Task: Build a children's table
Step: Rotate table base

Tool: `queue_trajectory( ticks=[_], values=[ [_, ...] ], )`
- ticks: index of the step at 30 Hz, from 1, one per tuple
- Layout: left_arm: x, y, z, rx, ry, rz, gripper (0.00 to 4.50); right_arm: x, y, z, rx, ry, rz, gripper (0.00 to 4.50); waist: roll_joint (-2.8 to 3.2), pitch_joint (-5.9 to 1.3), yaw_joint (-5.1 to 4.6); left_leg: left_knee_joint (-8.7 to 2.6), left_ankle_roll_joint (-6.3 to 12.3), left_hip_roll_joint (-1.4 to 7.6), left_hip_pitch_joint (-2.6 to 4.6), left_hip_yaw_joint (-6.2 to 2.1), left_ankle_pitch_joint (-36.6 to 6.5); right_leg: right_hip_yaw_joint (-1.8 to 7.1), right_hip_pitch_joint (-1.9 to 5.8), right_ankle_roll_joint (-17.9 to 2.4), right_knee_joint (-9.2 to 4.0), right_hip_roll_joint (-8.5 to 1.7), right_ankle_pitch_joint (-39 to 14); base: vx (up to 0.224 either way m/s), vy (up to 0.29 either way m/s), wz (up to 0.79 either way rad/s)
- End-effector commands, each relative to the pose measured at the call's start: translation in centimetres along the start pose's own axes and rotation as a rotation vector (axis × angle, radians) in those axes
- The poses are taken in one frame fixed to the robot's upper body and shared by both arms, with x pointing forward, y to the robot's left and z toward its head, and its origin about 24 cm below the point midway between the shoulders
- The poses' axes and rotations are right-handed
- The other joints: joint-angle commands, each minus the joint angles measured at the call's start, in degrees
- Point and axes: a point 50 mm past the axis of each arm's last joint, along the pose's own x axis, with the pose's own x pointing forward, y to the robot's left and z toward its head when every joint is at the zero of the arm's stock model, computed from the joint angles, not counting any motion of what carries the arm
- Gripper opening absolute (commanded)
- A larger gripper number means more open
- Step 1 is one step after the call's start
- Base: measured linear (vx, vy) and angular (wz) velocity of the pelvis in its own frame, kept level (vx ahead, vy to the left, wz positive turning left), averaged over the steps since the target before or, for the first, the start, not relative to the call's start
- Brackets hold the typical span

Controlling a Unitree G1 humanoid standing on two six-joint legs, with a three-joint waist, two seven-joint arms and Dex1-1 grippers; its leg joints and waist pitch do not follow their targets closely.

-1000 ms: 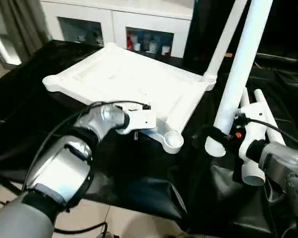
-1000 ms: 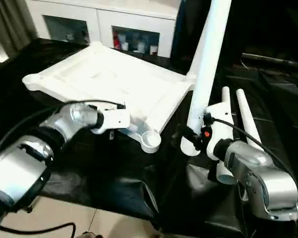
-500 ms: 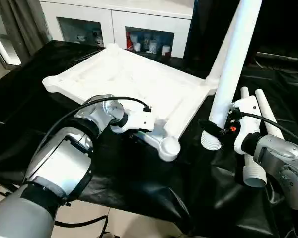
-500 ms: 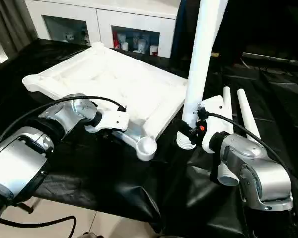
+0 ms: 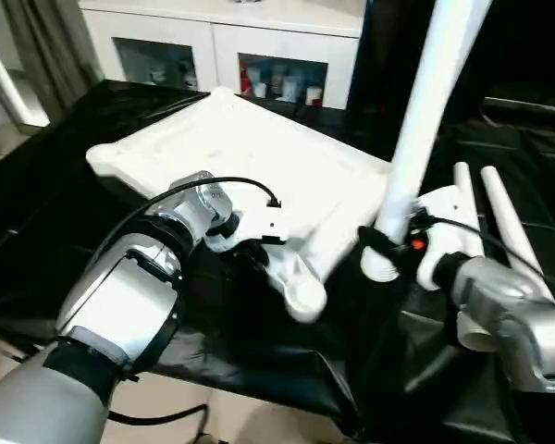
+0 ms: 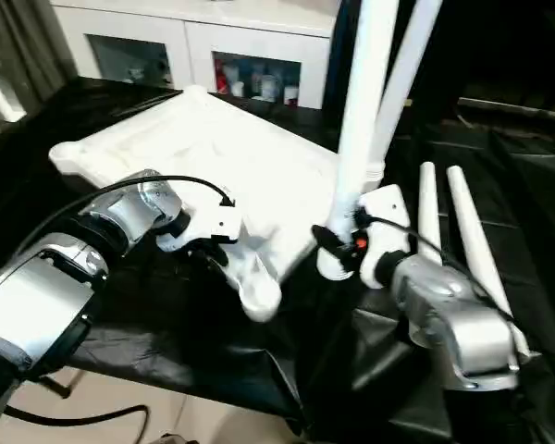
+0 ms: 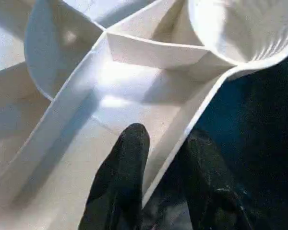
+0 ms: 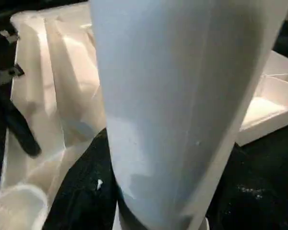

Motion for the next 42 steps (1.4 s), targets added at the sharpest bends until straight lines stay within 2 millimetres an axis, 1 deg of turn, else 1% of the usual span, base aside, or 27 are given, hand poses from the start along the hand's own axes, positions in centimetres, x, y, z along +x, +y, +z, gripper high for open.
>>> queue_trajectory(
  ticks=[1, 3, 5, 6, 7, 9, 10, 11, 14, 16, 17, 18, 20, 21, 22, 23, 24, 26, 27, 28, 29, 30, 33, 35, 38, 39, 42],
  values=[
    [0.2, 0.2, -0.9, -0.143, -0.082, 0.076, 0.93, 0.2, -0.2, 0.4, -0.015, -0.024, -0.020, 1.91, -0.13, -4.71, 0.80, -3.44, 2.93, 1.84, 1.04, -1.27, -8.6, 2.52, 4.07, -18.6, -3.46, -3.83, -1.2, 0.000, 0.000, 0.00],
    [0.3, 0.3, -0.9, -0.180, -0.109, 0.099, 0.85, 0.2, -0.1, 0.3, -0.013, -0.027, -0.021, 1.91, -0.20, -4.65, 0.73, -3.41, 3.02, 1.75, 0.93, -1.23, -8.4, 2.45, 4.05, -18.1, -3.67, -3.65, -2.5, 0.000, 0.000, 0.00],
    [0.6, 0.3, -1.1, -0.249, -0.148, 0.123, 0.82, 0.3, 0.0, 0.2, -0.009, -0.032, -0.022, 1.91, -0.21, -4.60, 0.47, -3.56, 2.88, 1.63, 0.49, -1.47, -7.9, 2.22, 4.36, -17.0, -3.64, -3.60, -3.9, 0.000, 0.000, 0.00],
    [0.9, 0.2, -1.3, -0.277, -0.159, 0.135, 0.78, 0.4, 0.1, 0.1, -0.005, -0.035, -0.023, 1.91, -0.13, -4.57, 0.42, -3.59, 2.91, 1.58, 0.46, -1.53, -8.0, 2.16, 4.37, -16.7, -3.71, -3.56, -4.3, 0.000, 0.000, 0.00],
    [1.1, 0.2, -1.6, -0.307, -0.172, 0.159, 0.68, 0.4, 0.1, 0.1, -0.002, -0.037, -0.024, 1.91, 0.02, -4.57, 0.29, -3.59, 2.66, 1.49, 0.55, -1.55, -8.5, 2.12, 4.30, -16.2, -3.90, -3.52, -5.5, 0.000, 0.000, 0.00],
    [1.4, 0.2, -1.8, -0.353, -0.213, 0.198, 0.58, 0.5, 0.2, 0.0, 0.003, -0.042, -0.028, 1.91, -0.20, -4.45, 0.01, -3.62, 2.56, 1.47, 0.76, -1.46, -9.5, 2.15, 4.12, -16.3, -4.19, -3.35, -6.5, 0.000, 0.000, 0.00],
    [1.6, 0.2, -1.9, -0.356, -0.238, 0.216, 0.58, 0.5, 0.2, 0.0, 0.004, -0.044, -0.029, 1.91, 0.00, -4.48, 0.00, -3.59, 2.59, 1.44, 0.86, -1.43, -10.0, 2.16, 4.03, -16.2, -4.32, -3.35, -7.5, 0.000, 0.000, 0.00],
    [1.8, 0.2, -1.9, -0.344, -0.261, 0.241, 0.53, 0.5, 0.2, -0.1, 0.005, -0.045, -0.030, 1.91, 0.01, -4.46, -0.10, -3.66, 2.57, 1.48, 0.78, -1.48, -10.1, 2.15, 4.07, -15.9, -4.38, -3.28, -8.0, 0.000, 0.000, 0.00],
    [2.4, 0.1, -1.7, -0.292, -0.304, 0.281, 0.37, 0.5, 0.2, -0.2, 0.007, -0.046, -0.034, 1.91, -0.10, -4.43, -0.17, -3.78, 2.74, 1.70, 1.08, -1.44, -10.9, 2.21, 3.84, -15.8, -4.56, -3.20, -8.7, 0.000, 0.000, 0.00],
    [3.2, -0.5, -1.4, -0.219, -0.340, 0.286, 0.27, 0.5, 0.1, -0.2, 0.008, -0.048, -0.039, 1.91, -0.04, -4.37, -0.20, -3.85, 2.99, 1.85, 1.04, -1.38, -11.0, 2.26, 3.68, -15.9, -4.55, -3.16, -8.5, 0.000, 0.000, 0.00],
    [3.8, -1.1, -1.6, -0.163, -0.340, 0.297, 0.21, 0.6, 0.0, -0.1, 0.008, -0.050, -0.045, 1.91, -0.10, -4.51, -0.08, -3.85, 3.12, 2.03, 1.10, -1.43, -10.8, 2.33, 3.73, -15.8, -4.41, -3.29, -8.3, 0.000, 0.000, 0.00],
    [4.1, -1.4, -1.5, -0.150, -0.367, 0.288, 0.15, 0.6, -0.1, 0.0, 0.007, -0.052, -0.046, 1.91, 0.00, -4.46, -0.07, -3.91, 3.17, 2.08, 1.05, -1.42, -10.8, 2.33, 3.67, -15.8, -4.44, -3.27, -8.4, 0.000, 0.000, 0.00],
    [4.6, -2.0, -1.3, -0.121, -0.427, 0.279, 0.03, 0.7, -0.2, 0.1, 0.007, -0.054, -0.049, 1.91, -0.26, -4.42, 0.10, -3.89, 2.84, 1.98, 1.27, -1.23, -11.6, 2.37, 3.35, -14.8, -4.65, -3.27, -11.0, 0.000, 0.000, 0.00],
    [4.9, -2.6, -1.1, -0.073, -0.472, 0.273, 0.00, 0.8, -0.3, 0.2, 0.005, -0.056, -0.049, 1.91, -0.93, -4.32, 0.10, -3.99, 2.61, 2.03, 1.18, -1.18, -12.1, 2.40, 3.29, -14.1, -4.88, -3.26, -12.4, 0.000, 0.000, 0.00],
    [4.9, -2.6, -1.1, -0.069, -0.475, 0.273, 0.00, 0.8, -0.3, 0.2, 0.005, -0.056, -0.049, 1.91, -0.65, -4.41, 0.37, -4.01, 2.43, 2.14, 1.24, -1.33, -11.9, 2.42, 3.35, -14.0, -4.67, -3.46, -12.5, 0.000, 0.000, 0.00],
    [5.0, -2.9, -1.0, -0.048, -0.491, 0.271, 0.00, 0.8, -0.4, 0.2, 0.004, -0.056, -0.049, 1.91, -0.48, -4.25, 0.36, -4.10, 2.17, 2.12, 1.33, -1.23, -12.3, 2.44, 3.04, -13.1, -4.83, -3.28, -13.7, 0.000, 0.000, 0.00],
    [5.1, -3.0, -1.0, -0.046, -0.489, 0.271, 0.00, 0.9, -0.4, 0.2, 0.003, -0.056, -0.048, 1.91, -1.38, -4.20, 0.29, -4.13, 2.20, 2.09, 1.26, -1.15, -12.4, 2.44, 3.09, -12.6, -4.93, -3.28, -14.4, 0.000, 0.000, 0.00],
    [5.2, -3.4, -1.1, -0.029, -0.475, 0.263, 0.00, 1.0, -0.4, 0.3, -0.001, -0.056, -0.042, 1.91, -1.01, -4.10, 0.56, -4.19, 1.91, 2.06, 1.30, -1.19, -12.4, 2.54, 2.86, -11.0, -5.07, -3.49, -17.7, 0.000, 0.000, 0.00],
    [5.1, -3.4, -1.1, -0.032, -0.475, 0.264, 0.00, 1.0, -0.4, 0.3, -0.002, -0.056, -0.041, 1.91, -0.94, -4.15, 0.64, -4.17, 1.83, 2.04, 1.33, -1.19, -12.1, 2.55, 2.80, -10.6, -5.12, -3.52, -18.0, 0.000, 0.000, 0.00],
    [5.1, -3.5, -1.1, -0.035, -0.475, 0.264, 0.29, 1.0, -0.4, 0.3, -0.003, -0.055, -0.039, 1.91, -1.52, -4.13, 0.57, -4.22, 1.87, 2.08, 1.29, -1.12, -12.0, 2.57, 2.75, -10.3, -5.17, -3.45, -18.2, 0.000, 0.000, 0.00],
    [5.0, -3.6, -1.3, -0.085, -0.487, 0.229, 0.47, 1.1, -0.4, 0.3, -0.012, -0.051, -0.026, 1.91, -1.37, -4.13, 0.63, -4.24, 1.81, 2.12, 1.24, -1.17, -11.4, 2.55, 2.70, -10.1, -4.99, -3.57, -18.4, 0.000, 0.000, 0.00],
    [5.0, -3.7, -1.3, -0.091, -0.488, 0.224, 0.58, 1.2, -0.4, 0.3, -0.013, -0.050, -0.024, 1.91, -1.19, -4.10, 0.64, -4.20, 1.73, 2.03, 1.27, -1.12, -11.1, 2.52, 2.51, -10.2, -5.06, -3.49, -18.4, 0.000, 0.000, 0.00],
    [4.2, -3.0, -1.4, -0.095, -0.471, 0.295, 0.72, 1.2, -0.3, 0.5, -0.022, -0.050, -0.014, 1.91, -1.30, -4.16, 0.55, -4.26, 1.64, 2.05, 1.29, -1.15, -11.4, 2.51, 2.52, -10.2, -4.96, -3.35, -17.1, 0.000, 0.000, 0.00],
    [3.7, -2.8, -1.6, -0.079, -0.463, 0.323, 1.03, 1.3, -0.3, 0.6, -0.024, -0.051, -0.010, 1.91, -1.41, -4.22, 0.56, -4.24, 1.74, 2.03, 1.11, -1.19, -10.8, 2.55, 2.66, -10.2, -4.78, -3.36, -15.4, 0.000, 0.000, 0.00],
    [3.1, -2.7, -1.8, -0.092, -0.468, 0.312, 1.06, 1.2, -0.3, 0.6, -0.027, -0.050, -0.004, 1.91, -1.41, -4.21, 0.57, -4.28, 1.47, 2.03, 1.19, -1.16, -11.0, 2.58, 2.62, -10.2, -4.83, -3.40, -15.6, 0.000, 0.000, 0.00],
    [3.0, -2.7, -1.8, -0.096, -0.472, 0.309, 1.06, 1.2, -0.3, 0.6, -0.027, -0.050, -0.002, 1.91, -1.50, -4.20, 0.55, -4.28, 1.46, 2.02, 1.16, -1.15, -11.0, 2.58, 2.61, -10.2, -4.82, -3.38, -15.5, 0.000, 0.000, 0.00],
    [2.5, -2.6, -2.3, -0.089, -0.442, 0.307, 1.06, 1.2, -0.2, 0.5, -0.027, -0.047, 0.005, 1.91, -1.43, -4.21, 0.31, -4.30, 1.31, 1.93, 1.01, -1.22, -10.8, 2.52, 2.70, -10.0, -4.72, -3.33, -15.5, 0.000, 0.000, 0.00]
  ],
)
